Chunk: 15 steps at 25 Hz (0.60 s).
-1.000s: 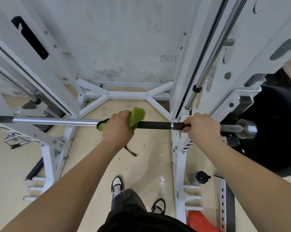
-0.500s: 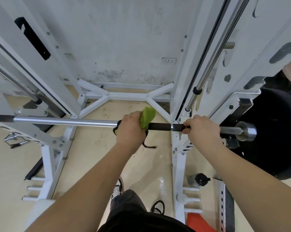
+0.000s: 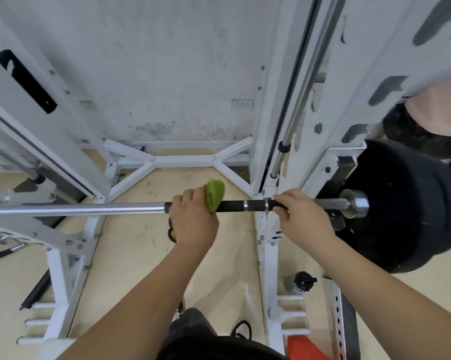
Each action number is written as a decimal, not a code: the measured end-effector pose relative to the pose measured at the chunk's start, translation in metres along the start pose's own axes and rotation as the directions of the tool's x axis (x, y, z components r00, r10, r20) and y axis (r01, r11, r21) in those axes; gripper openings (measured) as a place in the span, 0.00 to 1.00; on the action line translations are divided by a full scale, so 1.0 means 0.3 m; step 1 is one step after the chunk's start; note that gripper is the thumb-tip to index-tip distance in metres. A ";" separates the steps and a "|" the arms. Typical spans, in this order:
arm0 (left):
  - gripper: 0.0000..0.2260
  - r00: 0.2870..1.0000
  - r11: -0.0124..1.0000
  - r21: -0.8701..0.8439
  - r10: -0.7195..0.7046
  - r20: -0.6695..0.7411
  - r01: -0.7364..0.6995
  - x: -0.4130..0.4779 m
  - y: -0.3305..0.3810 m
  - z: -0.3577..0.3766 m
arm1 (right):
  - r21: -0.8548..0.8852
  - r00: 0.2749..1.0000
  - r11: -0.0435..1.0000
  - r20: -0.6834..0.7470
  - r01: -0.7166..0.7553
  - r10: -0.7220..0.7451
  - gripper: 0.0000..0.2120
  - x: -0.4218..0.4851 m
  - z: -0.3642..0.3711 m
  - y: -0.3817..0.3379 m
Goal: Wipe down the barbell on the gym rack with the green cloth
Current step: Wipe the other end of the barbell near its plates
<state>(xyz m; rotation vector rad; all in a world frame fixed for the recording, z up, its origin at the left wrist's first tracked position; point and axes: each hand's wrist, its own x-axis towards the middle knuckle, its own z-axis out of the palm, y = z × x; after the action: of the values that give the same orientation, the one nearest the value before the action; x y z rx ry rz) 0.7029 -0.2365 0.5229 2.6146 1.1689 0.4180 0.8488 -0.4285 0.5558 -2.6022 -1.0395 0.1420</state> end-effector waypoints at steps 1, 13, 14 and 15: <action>0.15 1.000 1.000 -0.006 0.009 0.011 -0.009 -0.014 0.072 0.026 | -0.013 0.999 1.000 -0.045 0.000 0.000 0.11 -0.022 -0.005 0.037; 0.22 0.884 0.896 -0.071 0.444 0.146 -0.438 -0.029 0.296 0.113 | -0.009 0.957 0.957 -0.025 -0.289 0.288 0.15 -0.138 -0.079 0.288; 0.22 0.851 0.869 -0.085 0.495 0.172 -0.488 -0.026 0.356 0.127 | -0.004 0.951 0.955 -0.092 -0.297 0.295 0.15 -0.141 -0.097 0.287; 0.24 0.808 0.830 -0.114 0.558 0.192 -0.546 -0.019 0.421 0.140 | -0.018 0.944 0.957 -0.170 -0.289 0.281 0.14 -0.142 -0.116 0.285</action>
<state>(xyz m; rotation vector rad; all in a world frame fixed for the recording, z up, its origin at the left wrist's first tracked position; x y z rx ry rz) 0.8005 -0.3273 0.5255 2.8277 0.2979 0.2443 0.8811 -0.5250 0.5580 -2.7358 -0.6116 -0.0296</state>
